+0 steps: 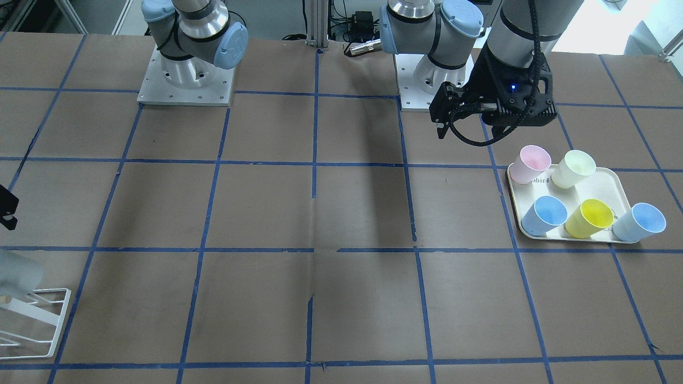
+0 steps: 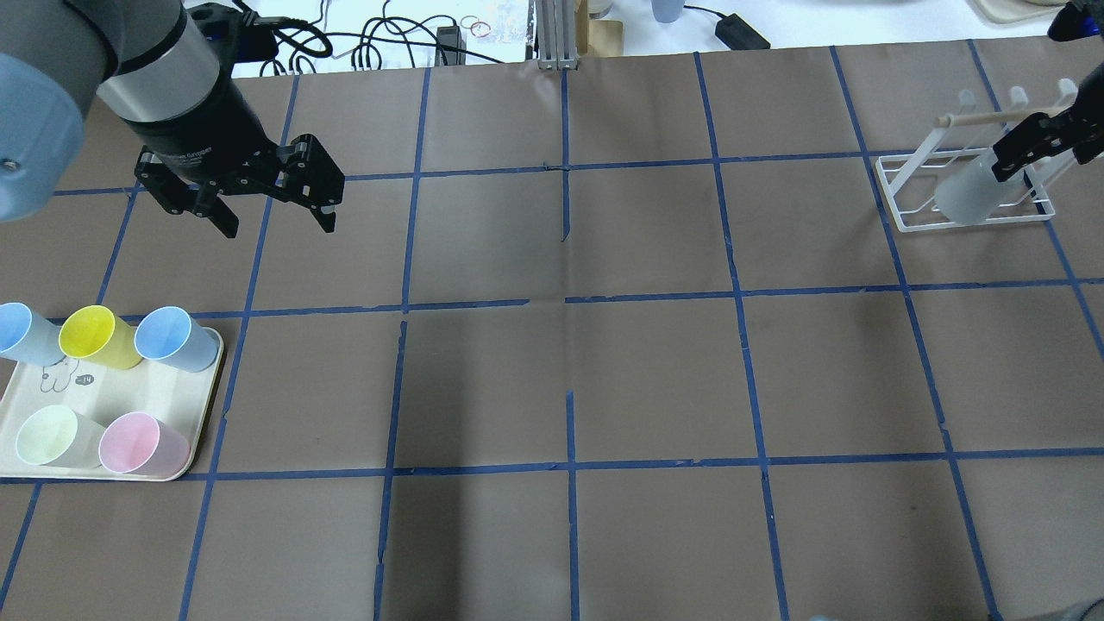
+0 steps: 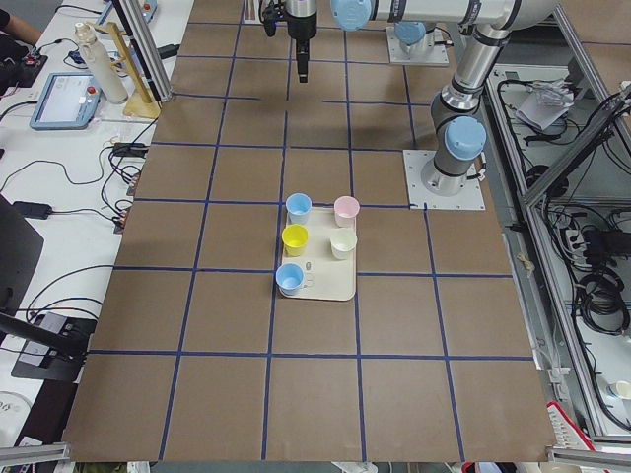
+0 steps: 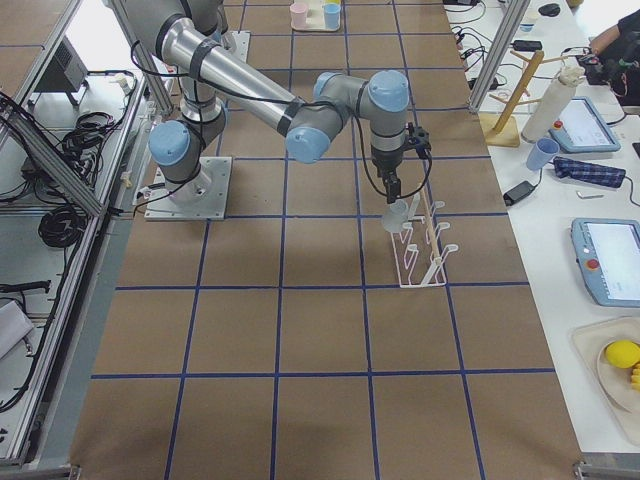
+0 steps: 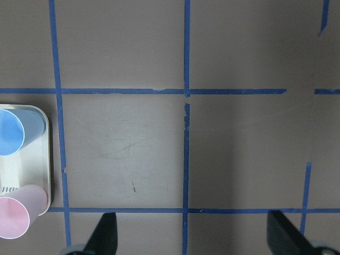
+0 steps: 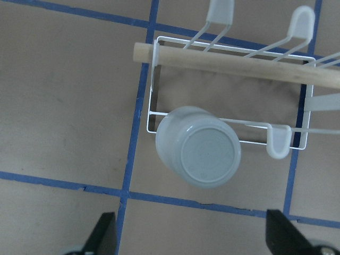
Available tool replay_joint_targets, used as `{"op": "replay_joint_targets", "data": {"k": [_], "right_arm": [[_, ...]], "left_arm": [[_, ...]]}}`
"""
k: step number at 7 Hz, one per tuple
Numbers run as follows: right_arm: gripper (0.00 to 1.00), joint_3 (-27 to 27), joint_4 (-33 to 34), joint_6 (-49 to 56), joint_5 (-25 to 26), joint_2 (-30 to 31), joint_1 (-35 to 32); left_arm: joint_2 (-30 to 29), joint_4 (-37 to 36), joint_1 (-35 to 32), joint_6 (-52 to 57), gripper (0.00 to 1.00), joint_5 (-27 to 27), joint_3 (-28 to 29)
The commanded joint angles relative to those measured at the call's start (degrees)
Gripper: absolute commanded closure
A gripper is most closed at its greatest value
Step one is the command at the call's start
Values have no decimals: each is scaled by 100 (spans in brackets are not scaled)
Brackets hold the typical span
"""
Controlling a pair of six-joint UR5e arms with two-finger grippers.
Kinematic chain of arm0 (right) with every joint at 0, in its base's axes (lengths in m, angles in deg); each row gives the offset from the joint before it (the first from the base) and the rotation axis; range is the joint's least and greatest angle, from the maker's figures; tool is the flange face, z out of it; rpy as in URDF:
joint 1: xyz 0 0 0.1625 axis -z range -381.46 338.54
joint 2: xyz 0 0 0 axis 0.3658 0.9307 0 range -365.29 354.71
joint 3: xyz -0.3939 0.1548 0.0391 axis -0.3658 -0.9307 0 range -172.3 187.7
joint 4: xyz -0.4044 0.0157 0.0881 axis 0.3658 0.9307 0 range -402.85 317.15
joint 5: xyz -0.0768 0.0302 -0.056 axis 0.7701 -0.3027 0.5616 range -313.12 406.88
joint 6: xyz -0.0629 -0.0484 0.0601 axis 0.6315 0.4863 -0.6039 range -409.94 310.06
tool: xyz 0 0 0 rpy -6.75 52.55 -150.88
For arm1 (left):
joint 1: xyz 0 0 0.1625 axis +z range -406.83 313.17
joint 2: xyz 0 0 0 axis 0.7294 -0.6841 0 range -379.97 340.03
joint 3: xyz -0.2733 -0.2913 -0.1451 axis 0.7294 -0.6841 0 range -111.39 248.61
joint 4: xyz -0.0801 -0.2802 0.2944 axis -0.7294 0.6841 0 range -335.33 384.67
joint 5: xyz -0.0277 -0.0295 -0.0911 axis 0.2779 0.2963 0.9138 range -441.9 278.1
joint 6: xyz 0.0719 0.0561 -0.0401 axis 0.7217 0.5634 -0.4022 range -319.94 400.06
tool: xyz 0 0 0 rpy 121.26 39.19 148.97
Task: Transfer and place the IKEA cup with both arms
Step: 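Lower the right gripper onto the white cup and close on it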
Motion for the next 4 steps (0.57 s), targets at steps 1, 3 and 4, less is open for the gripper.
{"op": "replay_joint_targets", "data": {"k": [1,3,4], "right_arm": [[0,-34,244,66,-268,-246,16],[0,-34,718,346,-287,-544,24],[0,-34,745,373,-295,-606,33]], "left_arm": [[-8,-1,1,0,0,-24,-5],[-8,-1,10,0,0,-33,-5],[-25,-1,10,0,0,-33,4]]}}
